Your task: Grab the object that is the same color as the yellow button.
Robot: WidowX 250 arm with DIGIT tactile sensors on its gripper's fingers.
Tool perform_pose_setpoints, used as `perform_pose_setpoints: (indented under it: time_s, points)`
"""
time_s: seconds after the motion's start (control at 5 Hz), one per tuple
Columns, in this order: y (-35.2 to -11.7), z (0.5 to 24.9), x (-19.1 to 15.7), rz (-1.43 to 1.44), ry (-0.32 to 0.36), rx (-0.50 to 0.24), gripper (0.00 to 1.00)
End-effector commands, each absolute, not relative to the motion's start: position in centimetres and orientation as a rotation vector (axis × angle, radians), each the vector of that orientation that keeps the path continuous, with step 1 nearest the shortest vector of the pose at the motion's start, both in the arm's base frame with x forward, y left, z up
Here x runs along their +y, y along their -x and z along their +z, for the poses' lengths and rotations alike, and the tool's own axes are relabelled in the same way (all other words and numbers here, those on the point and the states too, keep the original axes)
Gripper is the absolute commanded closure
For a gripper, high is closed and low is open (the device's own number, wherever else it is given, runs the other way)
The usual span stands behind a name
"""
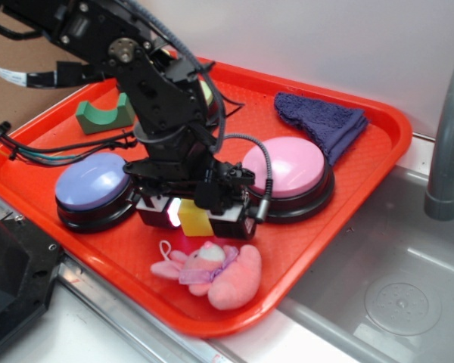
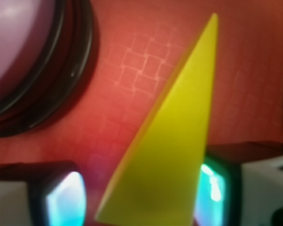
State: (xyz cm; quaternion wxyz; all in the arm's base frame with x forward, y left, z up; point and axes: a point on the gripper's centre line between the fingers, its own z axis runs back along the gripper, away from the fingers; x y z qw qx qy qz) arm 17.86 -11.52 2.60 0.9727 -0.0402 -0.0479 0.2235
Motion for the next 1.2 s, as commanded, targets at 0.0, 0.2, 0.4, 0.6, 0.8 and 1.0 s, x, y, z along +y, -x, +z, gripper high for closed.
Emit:
perform_pose_setpoints:
  time_s: [0.0, 0.2, 0.4, 0.6, 0.8, 1.0]
  points:
    - [-18.2, 3.9, -11.2, 0.443, 0.077, -0.133, 1.0]
    - [-18.6, 6.9, -9.8, 0.444, 0.073, -0.146, 1.0]
    - [-20.0, 10.7, -7.5, 0.413, 0.037, -0.12, 1.0]
    - [-21.5, 13.8, -5.2, 0.397, 0.021, -0.119, 1.0]
    - [-23.3, 16.9, -3.1, 0.351, 0.055, -0.133, 1.0]
    - [-23.8, 18.6, -2.3, 0.282, 0.047, -0.154, 1.0]
